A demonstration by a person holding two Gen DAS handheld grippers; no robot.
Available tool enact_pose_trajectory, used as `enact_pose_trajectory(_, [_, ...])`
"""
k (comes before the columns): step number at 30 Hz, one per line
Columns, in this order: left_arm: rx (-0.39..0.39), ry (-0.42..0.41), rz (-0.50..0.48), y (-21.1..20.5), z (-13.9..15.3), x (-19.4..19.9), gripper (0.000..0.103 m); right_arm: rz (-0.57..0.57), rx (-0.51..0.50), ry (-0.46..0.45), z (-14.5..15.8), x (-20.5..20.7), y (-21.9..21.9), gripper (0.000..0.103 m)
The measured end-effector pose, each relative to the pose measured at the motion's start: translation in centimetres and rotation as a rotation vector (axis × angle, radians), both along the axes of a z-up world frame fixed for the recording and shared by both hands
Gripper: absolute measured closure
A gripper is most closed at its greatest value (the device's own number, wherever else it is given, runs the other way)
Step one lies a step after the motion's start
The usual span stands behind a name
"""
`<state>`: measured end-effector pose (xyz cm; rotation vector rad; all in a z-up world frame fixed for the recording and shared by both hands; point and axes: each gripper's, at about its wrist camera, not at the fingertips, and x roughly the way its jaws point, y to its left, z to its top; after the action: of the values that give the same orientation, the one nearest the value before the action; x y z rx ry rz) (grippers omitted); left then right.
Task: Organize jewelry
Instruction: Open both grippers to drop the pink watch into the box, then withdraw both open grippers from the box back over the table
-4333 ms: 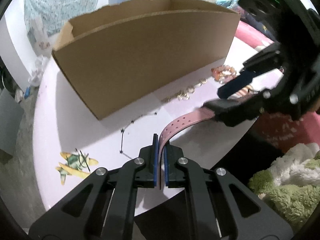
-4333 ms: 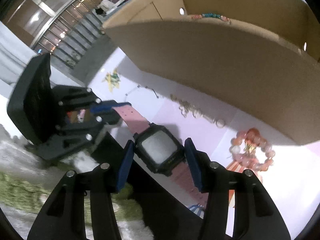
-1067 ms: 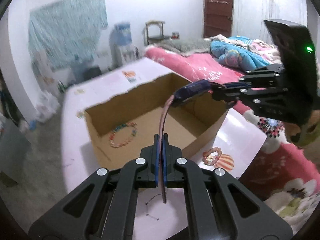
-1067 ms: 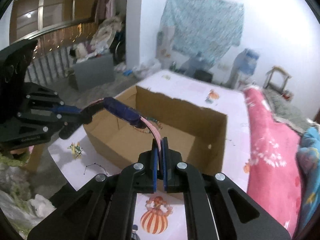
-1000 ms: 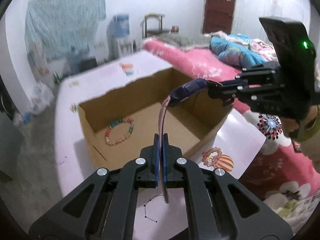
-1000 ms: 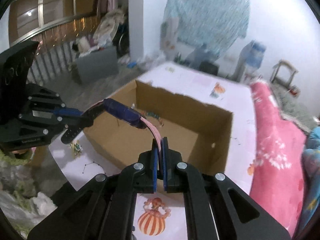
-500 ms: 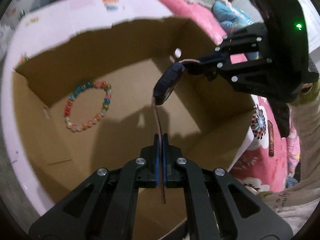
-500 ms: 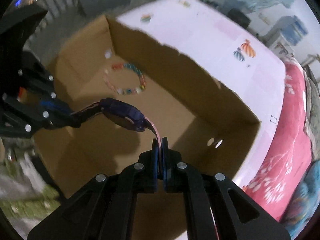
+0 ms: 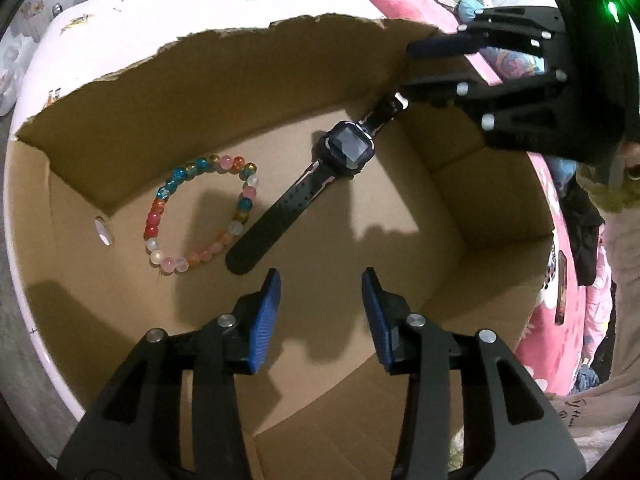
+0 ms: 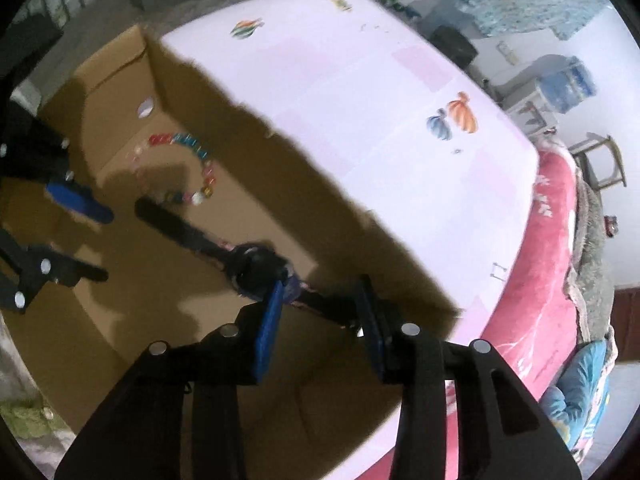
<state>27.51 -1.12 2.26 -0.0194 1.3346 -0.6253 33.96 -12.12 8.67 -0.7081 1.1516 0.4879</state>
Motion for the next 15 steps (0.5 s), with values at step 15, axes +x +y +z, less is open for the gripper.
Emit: enact_pose_trajectory(15, [-0.099, -0.345, 0.159, 6.7, 9.4, -10.6, 0.022, -0.150, 0.471, -0.193, 10.6, -12.3, -7.0, 0.020])
